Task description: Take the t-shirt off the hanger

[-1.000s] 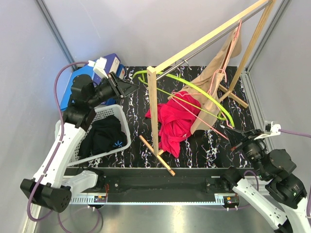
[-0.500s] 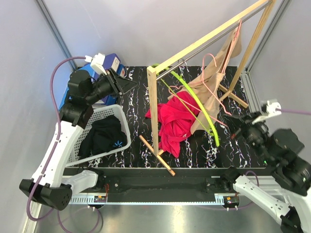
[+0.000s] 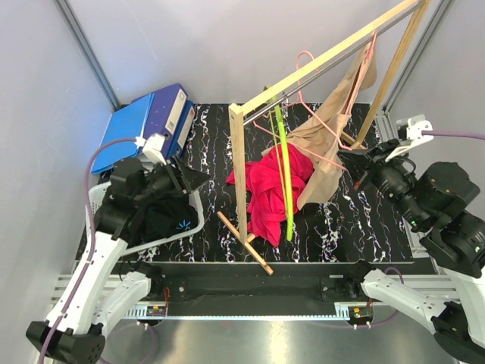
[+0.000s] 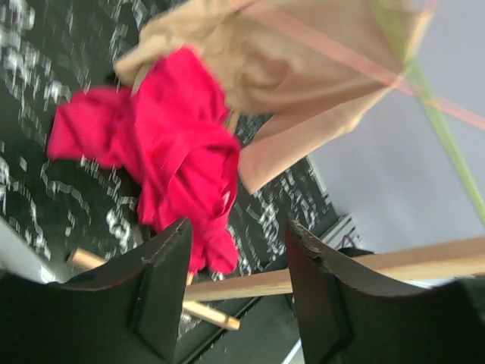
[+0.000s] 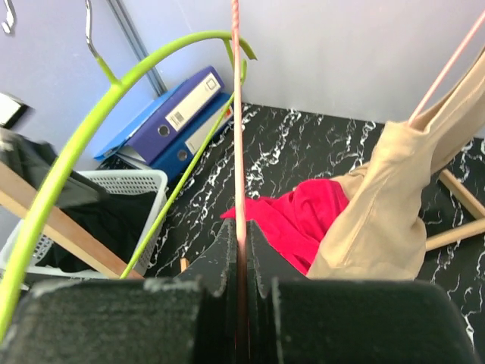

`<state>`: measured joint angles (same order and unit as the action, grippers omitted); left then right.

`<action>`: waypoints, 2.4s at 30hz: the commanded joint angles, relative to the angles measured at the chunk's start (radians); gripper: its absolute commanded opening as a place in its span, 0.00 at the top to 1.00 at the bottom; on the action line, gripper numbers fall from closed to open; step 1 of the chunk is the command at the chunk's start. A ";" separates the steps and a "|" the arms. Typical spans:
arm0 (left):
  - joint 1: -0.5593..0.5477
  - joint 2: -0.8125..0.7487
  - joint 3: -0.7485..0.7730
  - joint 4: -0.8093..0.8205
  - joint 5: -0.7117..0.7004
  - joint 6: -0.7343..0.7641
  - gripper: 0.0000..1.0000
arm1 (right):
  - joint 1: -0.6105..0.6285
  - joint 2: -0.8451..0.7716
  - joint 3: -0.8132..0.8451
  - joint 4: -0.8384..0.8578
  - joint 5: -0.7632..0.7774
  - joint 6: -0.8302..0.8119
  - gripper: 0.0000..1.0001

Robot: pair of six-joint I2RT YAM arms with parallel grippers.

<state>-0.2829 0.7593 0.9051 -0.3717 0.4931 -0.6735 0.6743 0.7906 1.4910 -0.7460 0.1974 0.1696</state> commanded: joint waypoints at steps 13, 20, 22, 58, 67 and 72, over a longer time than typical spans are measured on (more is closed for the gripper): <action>-0.107 0.100 -0.101 0.131 -0.041 -0.008 0.32 | -0.002 -0.001 0.092 0.031 -0.072 -0.027 1.00; -0.130 0.242 -0.083 0.259 -0.016 -0.072 0.16 | -0.004 -0.105 -0.007 0.008 -0.096 0.018 1.00; -0.142 0.305 -0.081 0.289 -0.019 -0.080 0.16 | -0.002 -0.125 -0.044 0.004 -0.093 0.024 1.00; -0.265 1.221 0.176 0.723 -0.206 -0.183 0.76 | -0.002 -0.330 -0.225 -0.069 0.094 0.107 0.00; -0.161 0.740 -0.035 0.601 -0.285 -0.161 1.00 | -0.002 -0.353 -0.232 -0.087 0.120 0.116 0.00; -0.075 0.511 -0.037 0.417 -0.263 -0.149 1.00 | -0.002 -0.358 -0.235 -0.089 0.131 0.116 0.00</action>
<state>-0.4183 1.4380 0.8639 0.1398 0.2382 -0.8402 0.6739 0.4385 1.2587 -0.8402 0.2958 0.2779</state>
